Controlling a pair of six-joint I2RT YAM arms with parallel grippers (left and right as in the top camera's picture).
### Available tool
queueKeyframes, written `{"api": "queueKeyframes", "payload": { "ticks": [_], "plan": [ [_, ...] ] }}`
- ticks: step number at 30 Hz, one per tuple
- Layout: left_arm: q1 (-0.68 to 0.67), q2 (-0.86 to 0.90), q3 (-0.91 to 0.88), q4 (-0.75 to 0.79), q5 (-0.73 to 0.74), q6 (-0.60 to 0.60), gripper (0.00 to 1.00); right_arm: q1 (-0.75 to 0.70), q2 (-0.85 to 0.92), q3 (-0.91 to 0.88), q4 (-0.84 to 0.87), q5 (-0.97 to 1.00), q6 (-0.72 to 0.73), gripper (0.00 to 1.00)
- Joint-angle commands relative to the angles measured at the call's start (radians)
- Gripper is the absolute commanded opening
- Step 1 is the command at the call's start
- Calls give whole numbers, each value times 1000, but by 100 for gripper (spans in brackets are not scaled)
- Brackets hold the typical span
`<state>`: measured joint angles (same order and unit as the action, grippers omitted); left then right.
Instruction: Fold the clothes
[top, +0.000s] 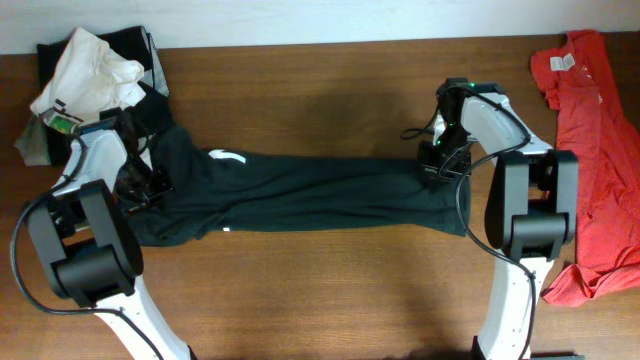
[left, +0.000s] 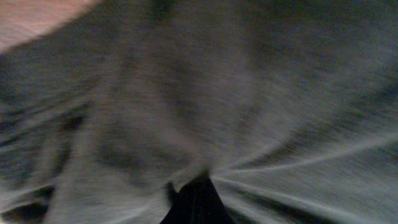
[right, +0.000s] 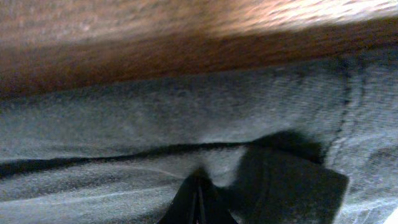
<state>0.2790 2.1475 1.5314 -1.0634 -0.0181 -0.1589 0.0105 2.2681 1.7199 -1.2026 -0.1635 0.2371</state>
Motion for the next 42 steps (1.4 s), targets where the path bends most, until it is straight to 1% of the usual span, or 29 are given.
{"api": "queueKeyframes", "payload": {
  "ticks": [1, 3, 5, 8, 10, 11, 12, 13, 14, 15, 16, 17, 18, 20, 23, 25, 27, 34, 38, 39, 41, 42],
  "plan": [
    [70, 51, -23, 9, -261, -62, 1, -65, 44, 18, 39, 134, 34, 4],
    [85, 50, 17, -27, -277, -113, 1, -65, 40, 73, 12, 134, 34, 4],
    [89, 32, 84, -68, -275, -125, 1, -66, 26, 167, -42, 134, 58, 4],
    [87, -49, 176, -125, -250, -143, 1, -79, 5, 362, -182, 163, 60, 4],
    [87, -119, 189, -129, -204, -143, 1, -95, -7, 464, -278, 212, 60, 6],
    [87, -156, 189, -127, -168, -143, 4, -109, -13, 496, -312, 230, 60, 20],
    [87, -199, 189, -127, -106, -143, 13, -135, -18, 505, -325, 232, 60, 50],
    [87, -218, 189, -127, -62, -139, 22, -165, -18, 505, -328, 227, 61, 77],
    [87, -227, 189, -131, -34, -139, 34, -200, -18, 503, -328, 210, 60, 99],
    [87, -228, 189, -135, -17, -139, 45, -237, -18, 499, -329, 174, 59, 99],
    [87, -227, 185, -138, 0, -140, 87, -289, -18, 497, -340, 73, 6, 99],
    [87, -227, 179, -140, 9, -140, 99, -314, -18, 494, -350, 2, -57, 99],
    [87, -227, 170, -139, 28, -140, 99, -343, -18, 485, -370, -92, -139, 99],
    [87, -227, 155, -135, 53, -140, 99, -372, -18, 446, -389, -176, -232, 99],
    [87, -227, 150, -137, 53, -140, 99, -364, -18, 331, -350, -188, -239, 99],
    [87, -227, 150, -138, 53, -140, 99, -357, -18, 228, -291, -239, -287, 100],
    [87, -227, 150, -138, 53, -140, 99, -360, -18, 135, -227, -249, -290, 100],
    [87, -227, 150, -134, 53, -140, 99, -349, -18, -72, -59, -256, -290, 100],
    [87, -227, 150, -134, 53, -140, 99, -337, -18, -173, 1, -327, -296, 100],
    [87, -227, 150, -134, 53, -140, 99, -323, -18, -203, 18, -338, -312, 97],
    [87, -227, 150, -134, 53, -140, 99, -280, -18, -257, 63, -342, -311, 84],
    [87, -227, 150, -134, 53, -140, 99, -262, -18, -273, 77, -342, -308, 80]
  ]
}}
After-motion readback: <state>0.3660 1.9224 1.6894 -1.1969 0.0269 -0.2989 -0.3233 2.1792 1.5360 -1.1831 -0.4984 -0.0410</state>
